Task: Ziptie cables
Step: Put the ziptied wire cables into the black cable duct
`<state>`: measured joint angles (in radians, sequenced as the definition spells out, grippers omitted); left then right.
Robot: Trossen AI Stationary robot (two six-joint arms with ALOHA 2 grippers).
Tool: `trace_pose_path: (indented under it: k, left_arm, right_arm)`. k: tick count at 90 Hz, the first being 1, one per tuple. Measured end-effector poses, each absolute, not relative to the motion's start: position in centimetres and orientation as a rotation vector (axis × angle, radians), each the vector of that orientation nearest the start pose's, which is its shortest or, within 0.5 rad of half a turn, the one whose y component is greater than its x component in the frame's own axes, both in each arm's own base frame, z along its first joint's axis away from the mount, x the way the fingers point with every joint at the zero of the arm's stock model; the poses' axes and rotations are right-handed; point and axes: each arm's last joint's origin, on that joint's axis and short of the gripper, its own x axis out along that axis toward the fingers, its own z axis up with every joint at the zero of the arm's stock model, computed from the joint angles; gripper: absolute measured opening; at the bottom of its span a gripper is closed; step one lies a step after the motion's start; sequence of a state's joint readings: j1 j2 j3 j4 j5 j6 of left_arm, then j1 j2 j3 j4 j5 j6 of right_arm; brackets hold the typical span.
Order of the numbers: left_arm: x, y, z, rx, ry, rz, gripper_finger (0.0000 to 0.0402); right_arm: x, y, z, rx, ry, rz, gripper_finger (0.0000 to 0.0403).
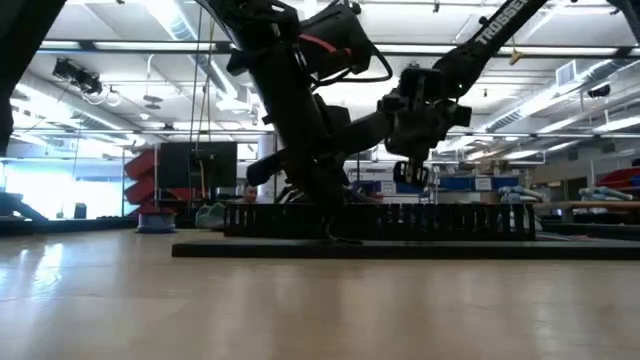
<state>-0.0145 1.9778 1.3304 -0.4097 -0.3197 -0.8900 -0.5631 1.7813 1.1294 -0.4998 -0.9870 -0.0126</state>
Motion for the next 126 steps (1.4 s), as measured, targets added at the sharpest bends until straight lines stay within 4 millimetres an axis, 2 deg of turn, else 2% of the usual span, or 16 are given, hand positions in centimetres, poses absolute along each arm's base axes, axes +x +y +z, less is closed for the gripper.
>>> trace_pose_path:
  k: [14,38,61,85,104,126]
  left_arm:
    - [40.3,0.3,16.3,-0.625,0.838,0.711,0.0]
    - [40.3,0.3,16.3,-0.625,0.839,0.71,0.0]
    - [40.3,0.3,16.3,-0.615,0.844,0.704,0.0]
    - [40.3,0.3,16.3,-0.589,0.85,0.689,0.0]
    - [40.4,0.3,16.3,-0.587,0.855,0.674,0.0]
    - [40.4,0.3,16.3,-0.575,0.86,0.662,0.0]
  right_arm:
    - [31.7,-15.2,18.9,0.724,0.769,0.39,0.0]
    - [31.9,-15.6,19.2,0.736,0.729,0.405,0.0]
    - [33.4,-16.4,15.4,0.801,0.723,0.438,0.0]
    - [33.6,-17.0,14.8,0.743,0.72,0.372,0.0]
    - [34.0,-16.0,14.7,0.734,0.749,0.374,0.0]
    - [34.7,-14.6,12.1,0.766,0.826,0.424,0.0]
